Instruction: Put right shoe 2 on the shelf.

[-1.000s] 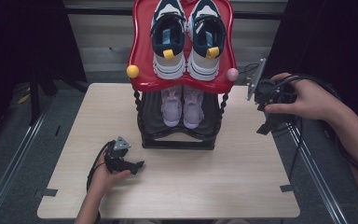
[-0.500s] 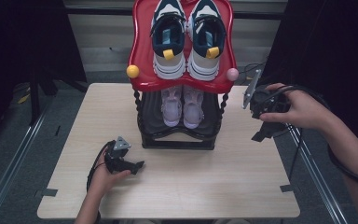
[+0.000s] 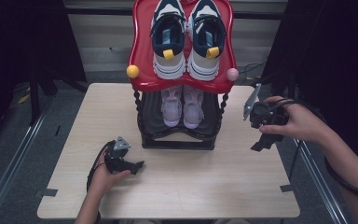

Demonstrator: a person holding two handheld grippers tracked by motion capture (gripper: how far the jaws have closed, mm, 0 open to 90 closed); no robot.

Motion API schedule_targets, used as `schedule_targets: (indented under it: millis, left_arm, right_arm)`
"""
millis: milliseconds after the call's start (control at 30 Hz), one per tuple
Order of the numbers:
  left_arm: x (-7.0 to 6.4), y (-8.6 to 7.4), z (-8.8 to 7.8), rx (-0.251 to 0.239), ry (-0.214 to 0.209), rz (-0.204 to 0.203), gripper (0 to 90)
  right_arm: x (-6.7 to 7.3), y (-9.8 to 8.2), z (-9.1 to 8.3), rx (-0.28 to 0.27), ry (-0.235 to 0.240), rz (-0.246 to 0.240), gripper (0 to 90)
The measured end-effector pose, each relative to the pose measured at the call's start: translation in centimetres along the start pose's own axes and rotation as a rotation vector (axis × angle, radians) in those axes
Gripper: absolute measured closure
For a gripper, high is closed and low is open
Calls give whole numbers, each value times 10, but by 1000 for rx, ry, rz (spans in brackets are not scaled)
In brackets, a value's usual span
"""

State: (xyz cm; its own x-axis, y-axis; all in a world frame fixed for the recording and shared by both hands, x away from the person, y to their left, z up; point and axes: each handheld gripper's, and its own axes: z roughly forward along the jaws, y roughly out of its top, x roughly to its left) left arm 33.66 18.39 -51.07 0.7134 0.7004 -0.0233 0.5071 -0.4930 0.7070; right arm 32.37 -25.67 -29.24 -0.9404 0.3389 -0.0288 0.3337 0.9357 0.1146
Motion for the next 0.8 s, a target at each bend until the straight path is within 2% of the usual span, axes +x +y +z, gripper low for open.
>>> schedule_targets:
  millis: [100, 233, 433, 467, 533, 567, 667, 800]
  left_arm:
    - [0, 0, 0, 0, 0, 0, 34]
    - [0, 0, 0, -3, 1, -1, 33]
    - [0, 0, 0, -3, 1, -1, 34]
    - [0, 0, 0, -3, 2, -1, 33]
    - [0, 0, 0, -3, 1, -1, 33]
    - [0, 0, 0, -4, 2, -2, 33]
    - [0, 0, 0, -4, 1, -1, 33]
    - [0, 0, 0, -4, 2, -1, 33]
  right_arm:
    - [3, -1, 7, 5, 14, 12, 180]
    - [3, -2, 17, -6, 15, -8, 180]
    - [5, -5, 29, -12, 22, 13, 180]
    - [4, -6, 31, -20, 19, -6, 179]
    - [4, -7, 33, -30, 21, 0, 179]
    - [5, -8, 34, -20, 24, 30, 179]
    - [4, -9, 38, -27, 24, 6, 178]
    - [5, -11, 44, -30, 29, 18, 178]
